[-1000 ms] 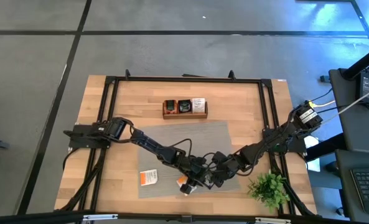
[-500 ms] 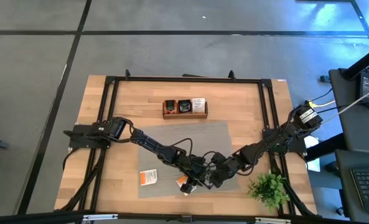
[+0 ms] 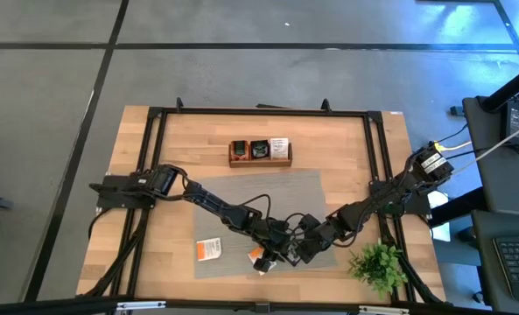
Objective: Pick & Place Tea
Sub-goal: Put the purple tea bag into the middle section of the wooden organizer
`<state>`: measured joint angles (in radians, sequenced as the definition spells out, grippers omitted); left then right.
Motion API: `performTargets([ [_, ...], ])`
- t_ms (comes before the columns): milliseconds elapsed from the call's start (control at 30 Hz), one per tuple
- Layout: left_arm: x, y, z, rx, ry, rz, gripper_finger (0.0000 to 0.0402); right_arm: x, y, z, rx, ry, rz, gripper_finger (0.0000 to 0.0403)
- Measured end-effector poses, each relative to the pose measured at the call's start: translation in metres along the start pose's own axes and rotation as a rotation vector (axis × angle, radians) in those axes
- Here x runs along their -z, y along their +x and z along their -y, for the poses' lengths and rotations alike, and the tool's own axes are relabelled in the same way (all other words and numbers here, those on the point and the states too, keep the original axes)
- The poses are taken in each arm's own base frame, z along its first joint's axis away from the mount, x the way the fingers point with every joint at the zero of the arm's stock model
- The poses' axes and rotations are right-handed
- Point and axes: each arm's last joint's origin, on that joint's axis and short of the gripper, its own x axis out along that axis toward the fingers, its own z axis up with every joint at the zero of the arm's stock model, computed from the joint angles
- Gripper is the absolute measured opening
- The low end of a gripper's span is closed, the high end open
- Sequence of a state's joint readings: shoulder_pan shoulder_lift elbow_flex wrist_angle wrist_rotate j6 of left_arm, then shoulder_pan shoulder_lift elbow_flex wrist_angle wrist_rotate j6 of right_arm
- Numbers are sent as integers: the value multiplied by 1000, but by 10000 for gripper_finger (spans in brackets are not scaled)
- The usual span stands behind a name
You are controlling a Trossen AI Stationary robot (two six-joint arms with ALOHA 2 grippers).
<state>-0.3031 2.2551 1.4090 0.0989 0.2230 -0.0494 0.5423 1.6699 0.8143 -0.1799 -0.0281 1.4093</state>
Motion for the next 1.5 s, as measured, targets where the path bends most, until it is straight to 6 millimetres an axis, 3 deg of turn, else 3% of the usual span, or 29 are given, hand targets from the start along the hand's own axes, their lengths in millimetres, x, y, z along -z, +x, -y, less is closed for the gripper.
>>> performTargets([
  [233, 0, 0, 0, -9, 1, 3, 116, 0, 3, 1, 9, -1, 5, 161],
  [733, 0, 0, 0, -10, 1, 2, 116, 0, 13, 0, -15, -60, -11, 151],
  [1367, 0, 0, 0, -14, 1, 1, 116, 0, 4, -1, -20, -133, -16, 10],
  [1500, 0, 0, 1, -14, 26, 4, 116, 0, 4, -1, -10, -141, 5, 7],
])
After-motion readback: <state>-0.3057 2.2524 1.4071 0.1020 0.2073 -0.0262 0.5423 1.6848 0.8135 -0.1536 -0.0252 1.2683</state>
